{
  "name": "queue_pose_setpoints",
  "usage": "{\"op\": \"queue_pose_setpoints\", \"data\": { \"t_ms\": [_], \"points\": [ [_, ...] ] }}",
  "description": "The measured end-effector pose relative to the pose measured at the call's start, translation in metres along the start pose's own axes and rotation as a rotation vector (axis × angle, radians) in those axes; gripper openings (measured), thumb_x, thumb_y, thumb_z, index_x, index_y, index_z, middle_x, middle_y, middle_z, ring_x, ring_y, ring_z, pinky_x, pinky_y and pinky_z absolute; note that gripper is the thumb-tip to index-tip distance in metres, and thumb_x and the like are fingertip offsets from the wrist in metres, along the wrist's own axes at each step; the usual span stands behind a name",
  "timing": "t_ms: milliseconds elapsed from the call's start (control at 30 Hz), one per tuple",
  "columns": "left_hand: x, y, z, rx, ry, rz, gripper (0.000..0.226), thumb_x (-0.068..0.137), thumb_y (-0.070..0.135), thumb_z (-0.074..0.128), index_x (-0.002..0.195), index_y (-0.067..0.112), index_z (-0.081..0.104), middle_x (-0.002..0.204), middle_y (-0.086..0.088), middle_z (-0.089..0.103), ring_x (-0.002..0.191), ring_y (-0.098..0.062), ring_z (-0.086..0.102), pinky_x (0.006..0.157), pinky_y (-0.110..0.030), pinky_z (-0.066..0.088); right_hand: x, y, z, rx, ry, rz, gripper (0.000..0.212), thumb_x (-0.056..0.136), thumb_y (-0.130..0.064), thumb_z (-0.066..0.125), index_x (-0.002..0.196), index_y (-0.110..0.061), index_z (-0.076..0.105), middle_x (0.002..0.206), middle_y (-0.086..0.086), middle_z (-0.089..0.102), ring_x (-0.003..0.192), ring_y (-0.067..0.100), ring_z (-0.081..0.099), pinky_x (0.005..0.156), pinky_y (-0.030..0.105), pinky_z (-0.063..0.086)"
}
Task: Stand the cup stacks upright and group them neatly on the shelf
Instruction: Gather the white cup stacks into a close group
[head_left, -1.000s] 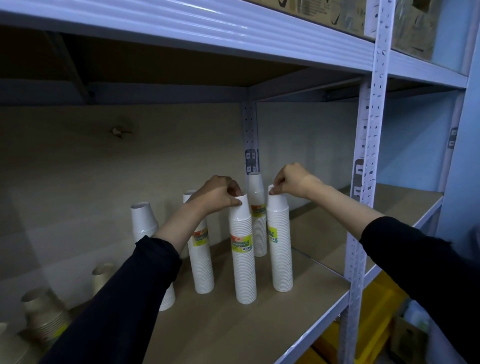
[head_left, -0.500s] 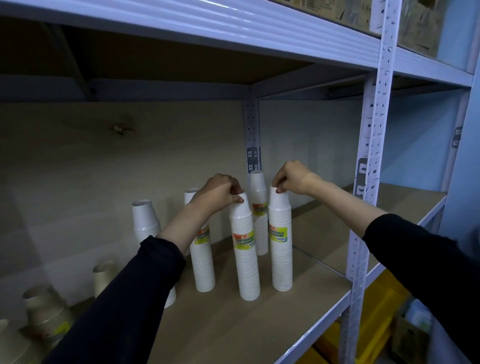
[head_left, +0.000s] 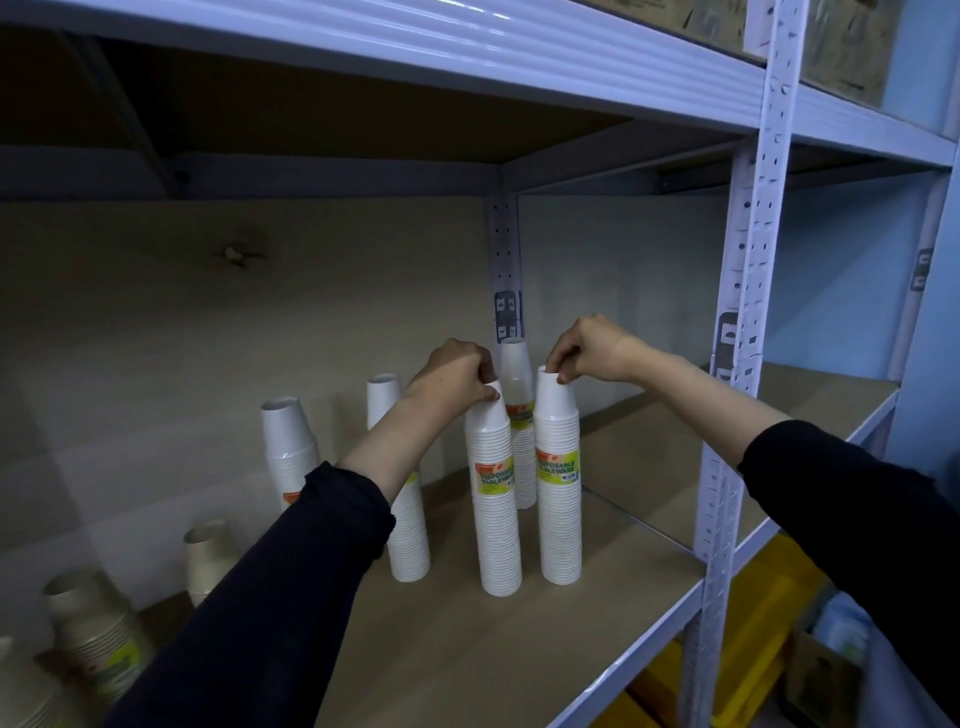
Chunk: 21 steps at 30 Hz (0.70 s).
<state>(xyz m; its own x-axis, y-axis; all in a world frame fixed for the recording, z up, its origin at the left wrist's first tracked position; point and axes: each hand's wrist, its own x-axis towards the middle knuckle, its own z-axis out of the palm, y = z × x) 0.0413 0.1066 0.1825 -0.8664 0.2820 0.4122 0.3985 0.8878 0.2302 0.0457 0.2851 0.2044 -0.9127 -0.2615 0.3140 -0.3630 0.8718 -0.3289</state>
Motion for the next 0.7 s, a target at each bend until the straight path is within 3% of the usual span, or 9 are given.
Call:
{"op": "queue_pose_setpoints", "data": {
  "t_ms": [333, 467, 700],
  "points": [
    [-0.005, -0.001, -0.004, 0.073, -0.013, 0.058, 0.028, 0.084, 0.020, 0.064, 0.109, 0.008, 0.062, 0.112, -0.012, 0.063, 0.099, -0.025, 0.059, 0.079, -0.029, 0.046, -0.003, -0.003, 0.001, -0.022, 0.025, -0.011, 0.030, 0.084, -0.008, 0.064, 0.113, -0.002, 0.066, 0.119, 0.012, 0.067, 0.108, 0.024, 0.061, 0.093, 0.028, 0.046],
    [-0.008, 0.002, -0.009, 0.092, 0.004, 0.072, 0.027, 0.086, 0.021, 0.061, 0.109, 0.008, 0.063, 0.113, -0.011, 0.064, 0.100, -0.025, 0.059, 0.081, -0.032, 0.048, -0.005, -0.005, 0.000, -0.015, 0.041, -0.010, 0.030, 0.085, -0.010, 0.062, 0.115, -0.003, 0.065, 0.120, 0.012, 0.066, 0.109, 0.024, 0.060, 0.087, 0.024, 0.043],
    [-0.026, 0.004, -0.018, 0.112, 0.023, 0.035, 0.028, 0.088, 0.021, 0.058, 0.113, 0.009, 0.062, 0.115, -0.010, 0.062, 0.101, -0.024, 0.059, 0.076, -0.028, 0.044, -0.013, -0.014, -0.004, 0.011, 0.059, -0.038, 0.029, 0.086, -0.011, 0.063, 0.112, -0.003, 0.066, 0.118, 0.012, 0.067, 0.107, 0.023, 0.061, 0.088, 0.025, 0.045]
  ]
}}
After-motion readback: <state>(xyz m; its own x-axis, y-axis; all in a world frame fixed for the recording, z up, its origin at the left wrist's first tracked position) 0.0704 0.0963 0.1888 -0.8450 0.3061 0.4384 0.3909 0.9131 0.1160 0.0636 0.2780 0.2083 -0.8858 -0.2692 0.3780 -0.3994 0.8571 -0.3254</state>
